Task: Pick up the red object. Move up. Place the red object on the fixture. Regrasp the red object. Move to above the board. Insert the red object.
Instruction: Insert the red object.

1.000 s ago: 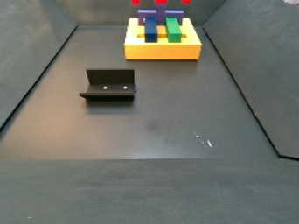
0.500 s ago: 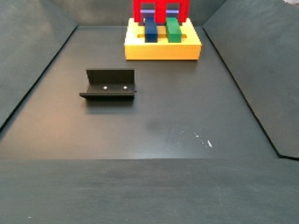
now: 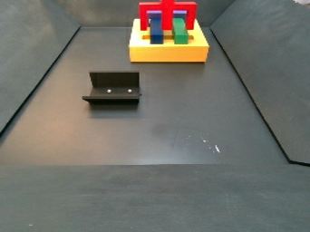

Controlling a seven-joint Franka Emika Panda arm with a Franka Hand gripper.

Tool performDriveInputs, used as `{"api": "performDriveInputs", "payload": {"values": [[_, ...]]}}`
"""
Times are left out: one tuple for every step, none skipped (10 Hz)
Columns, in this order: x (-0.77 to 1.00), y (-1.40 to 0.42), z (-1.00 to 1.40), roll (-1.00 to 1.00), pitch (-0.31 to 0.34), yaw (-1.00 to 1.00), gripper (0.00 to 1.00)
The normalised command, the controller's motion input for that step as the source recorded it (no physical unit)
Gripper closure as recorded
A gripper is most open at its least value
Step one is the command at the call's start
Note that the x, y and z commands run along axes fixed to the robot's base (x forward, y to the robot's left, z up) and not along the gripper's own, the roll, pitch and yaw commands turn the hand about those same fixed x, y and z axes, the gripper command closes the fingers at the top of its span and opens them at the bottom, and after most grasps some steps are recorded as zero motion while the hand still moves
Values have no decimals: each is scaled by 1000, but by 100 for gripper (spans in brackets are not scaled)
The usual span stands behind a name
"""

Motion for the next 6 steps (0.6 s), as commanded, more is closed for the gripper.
{"api": "performDriveInputs", "payload": {"values": [[0,0,111,-49,0,0,100],[0,-23,217,-123,0,0,100],[-6,0,214,-124,0,0,100],[-97,-9,0,-13,-40,0,100],[0,-37,-97,-3,-73,0,100],[0,-46,-386,0,-124,0,100]]}}
